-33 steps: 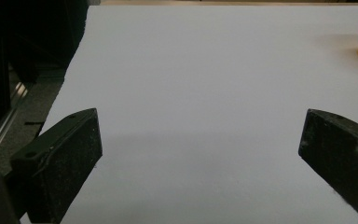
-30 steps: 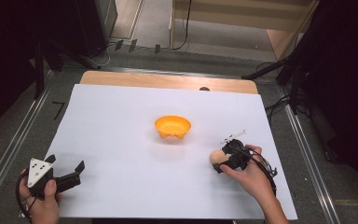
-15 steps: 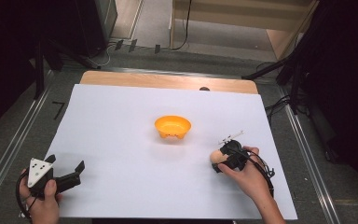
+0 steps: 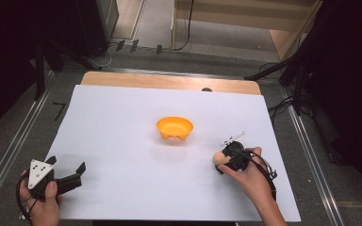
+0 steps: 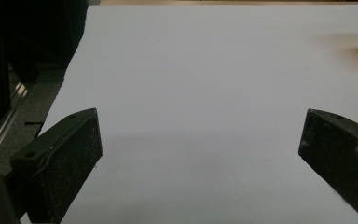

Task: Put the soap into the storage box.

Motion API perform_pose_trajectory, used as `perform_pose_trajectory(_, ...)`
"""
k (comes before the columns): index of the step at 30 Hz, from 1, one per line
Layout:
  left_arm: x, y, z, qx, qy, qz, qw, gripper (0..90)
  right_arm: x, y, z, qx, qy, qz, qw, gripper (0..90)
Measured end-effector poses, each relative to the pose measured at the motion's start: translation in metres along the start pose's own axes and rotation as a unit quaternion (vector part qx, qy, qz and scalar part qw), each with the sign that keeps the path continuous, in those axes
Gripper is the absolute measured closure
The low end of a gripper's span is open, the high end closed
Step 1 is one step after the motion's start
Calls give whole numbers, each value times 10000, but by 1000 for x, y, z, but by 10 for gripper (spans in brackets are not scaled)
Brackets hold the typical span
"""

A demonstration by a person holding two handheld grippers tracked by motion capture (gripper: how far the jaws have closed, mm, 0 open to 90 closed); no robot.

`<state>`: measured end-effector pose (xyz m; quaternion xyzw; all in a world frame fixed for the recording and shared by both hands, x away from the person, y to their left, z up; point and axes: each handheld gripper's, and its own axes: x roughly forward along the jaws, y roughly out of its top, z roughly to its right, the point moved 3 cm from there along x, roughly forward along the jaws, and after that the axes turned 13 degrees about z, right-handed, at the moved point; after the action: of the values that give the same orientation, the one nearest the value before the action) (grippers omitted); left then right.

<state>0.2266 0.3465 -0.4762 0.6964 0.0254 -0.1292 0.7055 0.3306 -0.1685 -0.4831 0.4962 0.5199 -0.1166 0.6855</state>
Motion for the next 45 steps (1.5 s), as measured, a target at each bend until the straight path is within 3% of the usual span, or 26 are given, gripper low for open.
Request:
perform_pose_trajectory(13, 0, 0, 0, 1, 1, 1, 10000, 0, -1, 1, 3, -422, 306, -62, 9986, 332)
perform_pose_trajectory(32, 0, 0, 0, -2, -3, 4, 10000, 0, -7, 15, 1, -717, 708, -93, 9949, 331)
perform_pose_trajectory(45, 0, 0, 0, -9, -3, 10, 10000, 0, -13, 29, 1, -913, 811, -81, 9925, 332)
